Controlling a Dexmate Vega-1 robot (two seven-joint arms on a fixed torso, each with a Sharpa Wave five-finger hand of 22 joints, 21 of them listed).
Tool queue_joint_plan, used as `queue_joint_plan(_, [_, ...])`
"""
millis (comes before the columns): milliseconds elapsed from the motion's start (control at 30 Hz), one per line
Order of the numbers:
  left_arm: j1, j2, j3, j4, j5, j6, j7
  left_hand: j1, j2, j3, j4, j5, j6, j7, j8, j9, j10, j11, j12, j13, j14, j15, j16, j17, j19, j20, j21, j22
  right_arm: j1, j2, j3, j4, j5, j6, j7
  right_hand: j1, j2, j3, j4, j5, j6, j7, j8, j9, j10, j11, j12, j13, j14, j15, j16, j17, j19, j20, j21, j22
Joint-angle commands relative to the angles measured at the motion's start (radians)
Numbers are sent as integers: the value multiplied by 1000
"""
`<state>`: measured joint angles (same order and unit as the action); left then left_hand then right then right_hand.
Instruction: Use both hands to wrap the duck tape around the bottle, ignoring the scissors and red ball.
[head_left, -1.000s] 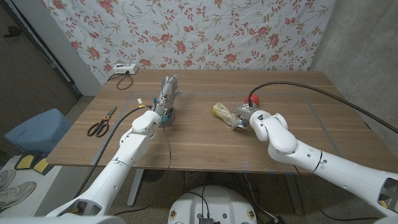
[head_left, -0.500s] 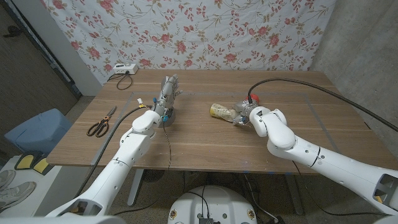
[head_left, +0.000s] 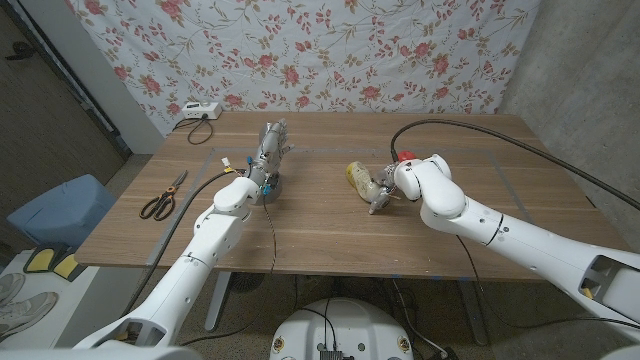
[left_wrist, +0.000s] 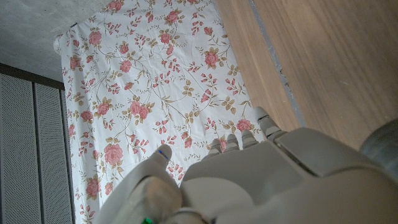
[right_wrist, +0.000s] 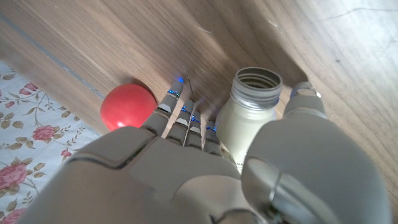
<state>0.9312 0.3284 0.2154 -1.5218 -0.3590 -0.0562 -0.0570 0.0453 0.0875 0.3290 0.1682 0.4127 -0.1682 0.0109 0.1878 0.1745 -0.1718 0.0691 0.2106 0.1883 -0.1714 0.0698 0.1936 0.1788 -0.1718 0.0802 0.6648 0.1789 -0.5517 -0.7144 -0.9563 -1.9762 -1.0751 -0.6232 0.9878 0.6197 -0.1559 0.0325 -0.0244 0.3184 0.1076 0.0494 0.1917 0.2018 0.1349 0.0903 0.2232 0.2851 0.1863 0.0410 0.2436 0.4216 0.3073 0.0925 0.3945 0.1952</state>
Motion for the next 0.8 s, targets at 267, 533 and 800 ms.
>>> queue_joint_plan(267, [-22, 0, 7, 21, 7, 4, -12, 19, 62, 3, -7, 4, -81, 9, -7, 3, -67, 12, -4, 5, -87, 7, -7, 1, -92, 11, -12, 4, 65, 68, -40, 44, -27, -129, 19, -272, 78, -132, 153, 52, 182, 50, 61, 9, 198, 58, 68, 10, 190, 18, 51, -28, 123, 60, 35, 2])
queue_joint_plan(533, [-36, -9, 4, 53, 0, -11, -25, 22, 63, 5, -8, 4, -82, 8, -6, 3, -66, 18, -3, 5, -86, 9, -6, 1, -92, 14, -14, 4, 27, 95, -84, 78, -183, -135, -135, -94, 155, -125, 71, 99, 459, -24, 132, 33, 482, -27, 252, 63, 482, -97, 132, -9, 300, 24, 96, 5])
queue_joint_plan(800, [-55, -14, 2, 91, -3, -29, -48, 21, 63, 5, -6, 4, -79, 7, -4, 3, -63, 13, -2, 5, -84, 9, -5, 1, -89, 16, -16, 5, 83, 133, -106, 166, -248, -41, 30, 280, 180, -92, -102, 123, 188, -107, -1, 54, 166, -146, 206, 118, 313, -183, 76, 97, 240, -91, 134, 48])
